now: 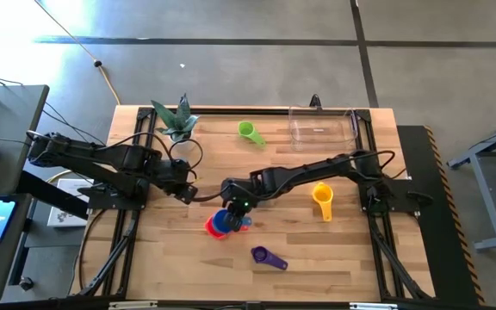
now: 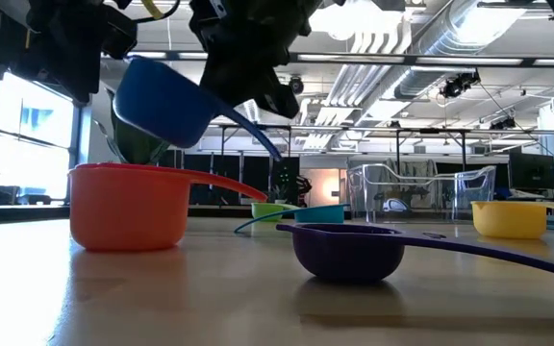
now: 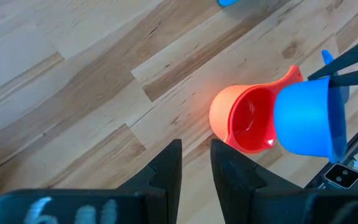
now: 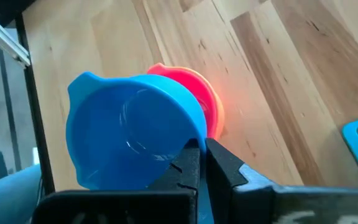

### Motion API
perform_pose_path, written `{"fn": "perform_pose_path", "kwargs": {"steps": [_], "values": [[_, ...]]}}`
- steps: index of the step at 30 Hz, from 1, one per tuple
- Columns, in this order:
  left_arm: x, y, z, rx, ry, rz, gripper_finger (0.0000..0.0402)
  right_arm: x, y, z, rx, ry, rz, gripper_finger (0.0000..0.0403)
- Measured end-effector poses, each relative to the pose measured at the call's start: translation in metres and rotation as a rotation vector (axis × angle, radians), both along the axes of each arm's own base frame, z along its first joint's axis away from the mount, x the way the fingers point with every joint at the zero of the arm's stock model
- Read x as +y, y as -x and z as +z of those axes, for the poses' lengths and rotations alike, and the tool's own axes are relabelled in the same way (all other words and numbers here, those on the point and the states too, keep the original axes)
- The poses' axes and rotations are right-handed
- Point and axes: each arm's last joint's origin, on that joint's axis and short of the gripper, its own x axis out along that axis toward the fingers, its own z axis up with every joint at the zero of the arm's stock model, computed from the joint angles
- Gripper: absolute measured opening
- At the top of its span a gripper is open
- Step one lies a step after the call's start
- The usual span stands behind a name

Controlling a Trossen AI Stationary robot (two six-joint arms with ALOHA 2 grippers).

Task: Nest measuring cups in basket
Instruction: Stack the blue measuring cup into the red measuring cup

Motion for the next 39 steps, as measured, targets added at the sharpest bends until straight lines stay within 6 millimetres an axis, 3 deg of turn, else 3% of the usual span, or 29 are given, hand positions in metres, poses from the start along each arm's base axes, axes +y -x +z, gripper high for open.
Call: {"fn": "perform_pose_path", "kwargs": {"steps": [19,33,39], "values": [[0.0,0.0,0.0,0.0,0.0,0.005,0.0076,0.002,-0.01,-0.019,-0.001,-0.011,-0.014,0.0],[0.0,0.0,0.0,0.0,0.0,0.005,0.0076,0.001,-0.011,-0.019,-0.009,-0.008,-0.019,0.0001],[0.0,0.0,0.0,0.0,0.0,0.005,0.0076,0.002,-0.011,-0.019,-0.012,-0.002,-0.009,0.0022]]}}
